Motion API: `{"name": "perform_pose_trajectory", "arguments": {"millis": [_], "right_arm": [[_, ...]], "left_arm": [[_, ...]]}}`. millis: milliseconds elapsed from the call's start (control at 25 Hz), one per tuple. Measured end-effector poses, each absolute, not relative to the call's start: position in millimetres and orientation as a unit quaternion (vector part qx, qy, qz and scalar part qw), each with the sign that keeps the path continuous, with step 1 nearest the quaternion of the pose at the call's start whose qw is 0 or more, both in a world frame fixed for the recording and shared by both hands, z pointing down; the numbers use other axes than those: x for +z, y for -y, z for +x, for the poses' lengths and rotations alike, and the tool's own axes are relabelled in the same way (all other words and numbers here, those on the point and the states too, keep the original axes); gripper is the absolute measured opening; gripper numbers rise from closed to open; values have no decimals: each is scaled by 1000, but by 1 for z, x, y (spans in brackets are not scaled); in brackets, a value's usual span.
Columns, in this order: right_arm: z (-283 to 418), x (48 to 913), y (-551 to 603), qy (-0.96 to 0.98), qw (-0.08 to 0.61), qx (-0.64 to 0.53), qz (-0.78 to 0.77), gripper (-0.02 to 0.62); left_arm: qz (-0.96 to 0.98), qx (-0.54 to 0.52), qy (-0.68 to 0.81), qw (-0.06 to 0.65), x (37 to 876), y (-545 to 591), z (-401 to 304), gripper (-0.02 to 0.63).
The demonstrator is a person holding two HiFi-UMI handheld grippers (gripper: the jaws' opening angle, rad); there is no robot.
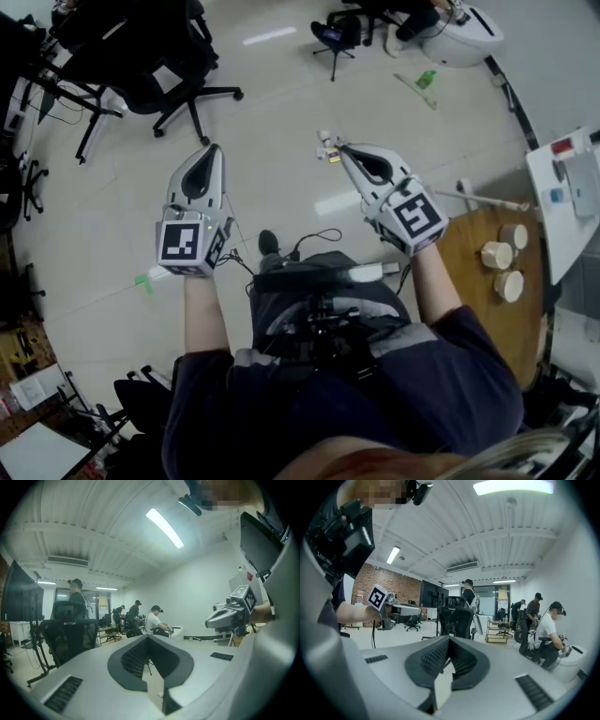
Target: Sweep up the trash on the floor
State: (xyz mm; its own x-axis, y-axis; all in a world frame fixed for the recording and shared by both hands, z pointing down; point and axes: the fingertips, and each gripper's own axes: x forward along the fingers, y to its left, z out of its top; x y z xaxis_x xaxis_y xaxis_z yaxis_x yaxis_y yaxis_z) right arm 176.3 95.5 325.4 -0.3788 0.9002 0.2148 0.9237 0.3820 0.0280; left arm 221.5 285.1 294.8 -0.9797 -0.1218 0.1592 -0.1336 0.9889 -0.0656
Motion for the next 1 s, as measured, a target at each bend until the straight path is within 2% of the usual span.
{"name": "perform_pose_trajectory", "arguments": {"millis": [200,400,760,1000], "right_arm": [[195,332,-9,819,85,-42,-567,8],[205,337,24,807,86,-49,-582,8],[233,345,13,789,96,-56,-605,9],[273,348,-33,774,94,-95,-619,9]], "left_arm": [[47,69,993,89,283,-187,252,3],[37,103,987,119,296,-138,284,3],[5,89,986,143,304,-144,335,3],[-25,61,986,152,311,-190,394,3]]}}
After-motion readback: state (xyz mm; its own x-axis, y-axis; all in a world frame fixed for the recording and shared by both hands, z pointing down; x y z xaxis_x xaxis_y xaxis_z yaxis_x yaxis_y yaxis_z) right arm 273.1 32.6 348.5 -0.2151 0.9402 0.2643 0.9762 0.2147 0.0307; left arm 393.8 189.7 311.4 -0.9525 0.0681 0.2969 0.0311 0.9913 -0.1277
